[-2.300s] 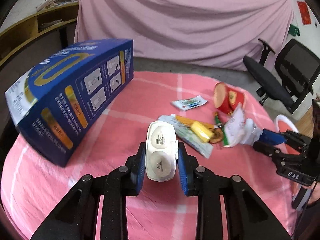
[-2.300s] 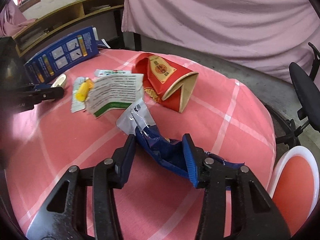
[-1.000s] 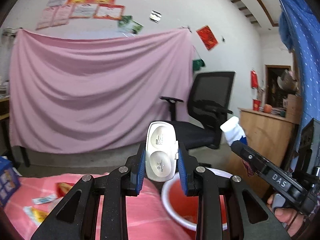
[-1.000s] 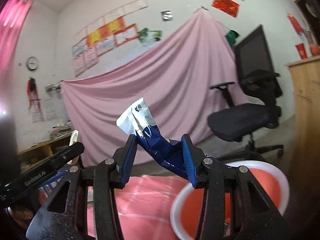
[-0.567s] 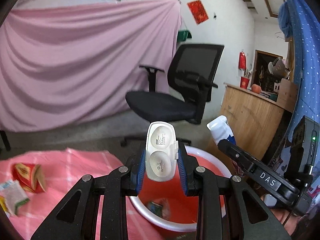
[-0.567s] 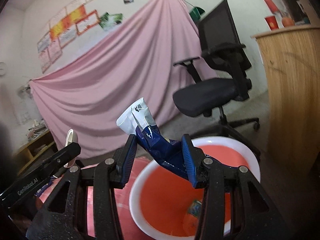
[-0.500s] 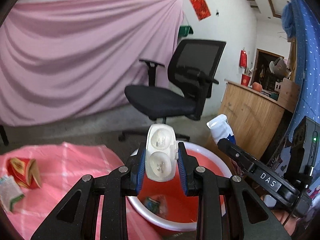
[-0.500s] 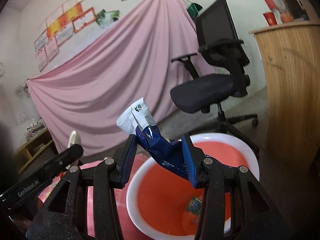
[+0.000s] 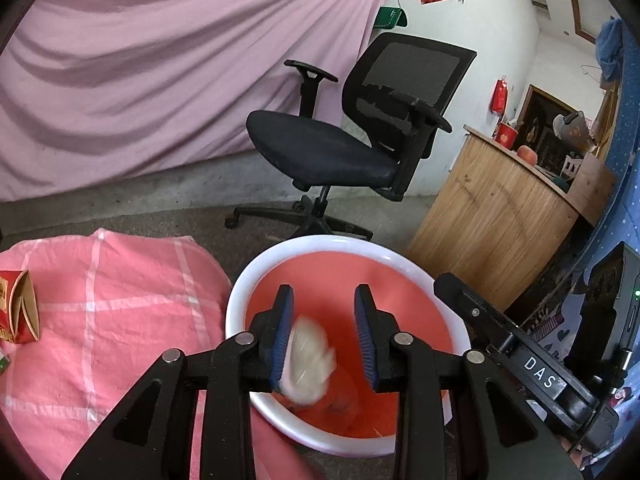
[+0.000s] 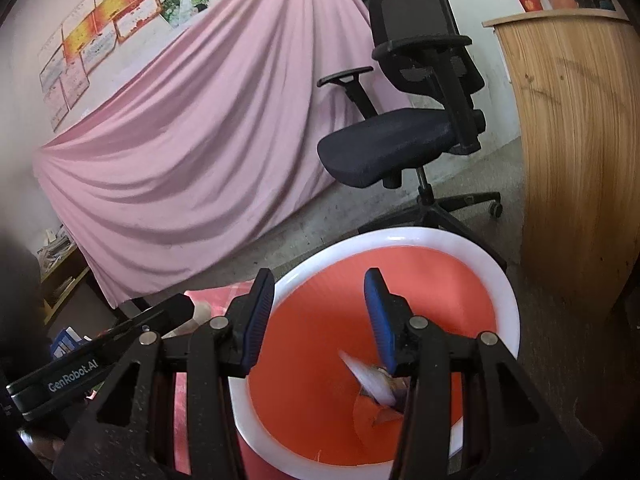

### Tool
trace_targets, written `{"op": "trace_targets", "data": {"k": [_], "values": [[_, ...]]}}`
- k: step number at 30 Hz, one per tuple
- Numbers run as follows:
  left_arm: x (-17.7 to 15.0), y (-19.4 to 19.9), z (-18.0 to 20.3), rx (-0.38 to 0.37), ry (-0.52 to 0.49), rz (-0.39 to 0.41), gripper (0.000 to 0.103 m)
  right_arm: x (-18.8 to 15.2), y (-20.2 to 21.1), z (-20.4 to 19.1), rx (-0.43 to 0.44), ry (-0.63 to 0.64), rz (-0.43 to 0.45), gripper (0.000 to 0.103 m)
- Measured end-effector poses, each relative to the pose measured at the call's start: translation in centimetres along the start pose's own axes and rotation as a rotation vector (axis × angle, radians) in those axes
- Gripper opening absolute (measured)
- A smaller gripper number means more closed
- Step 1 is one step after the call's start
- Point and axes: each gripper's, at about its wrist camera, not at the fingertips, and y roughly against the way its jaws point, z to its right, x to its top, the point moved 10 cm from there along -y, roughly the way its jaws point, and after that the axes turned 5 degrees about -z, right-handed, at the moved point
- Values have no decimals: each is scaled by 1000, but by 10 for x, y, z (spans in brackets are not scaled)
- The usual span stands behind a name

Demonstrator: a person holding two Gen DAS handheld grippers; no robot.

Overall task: Collect trash
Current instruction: 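Carry case and wrapper over the bucket and open both tools, then move both tools back over the remaining trash on the table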

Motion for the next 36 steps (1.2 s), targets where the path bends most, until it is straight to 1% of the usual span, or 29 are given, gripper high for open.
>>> {"op": "trace_targets", "data": {"k": [2,7,8,13,14,15,17,18,19,20,21,22,24,27,29,31,36], "values": [[0,3,-3,5,6,5,33,-1,0,0,-4,4,-3,65],[1,13,-13,27,24,30,33,2,1,0,-12,13,3,66],[2,17,-16,34,29,38,35,2,1,-1,-12,15,4,66],[5,40,-33,66,53,88,43,8,6,-11,-24,53,26,73],[6,46,-37,77,58,101,48,9,7,-14,-26,61,32,74],[7,53,-41,92,63,116,52,11,8,-19,-26,72,40,78],[9,68,-50,129,73,153,69,14,12,-29,-18,91,61,86],[10,76,-56,149,77,179,75,15,13,-32,-13,96,68,92],[11,85,-61,170,81,205,86,17,16,-38,-8,106,83,95],[12,97,-68,202,84,244,96,19,18,-43,-5,113,96,100],[12,105,-72,226,85,273,100,21,21,-50,4,122,115,103],[13,119,-78,264,86,320,101,22,24,-56,14,132,131,103],[14,138,-87,303,83,365,101,25,29,-68,29,150,162,103],[11,161,-99,356,82,400,101,27,39,-88,55,186,220,103],[7,173,-105,373,82,422,101,29,44,-103,69,214,251,103],[3,190,-112,394,84,454,101,29,48,-121,101,247,282,103],[-5,218,-125,455,86,506,101,24,59,-158,174,286,339,103]]}}
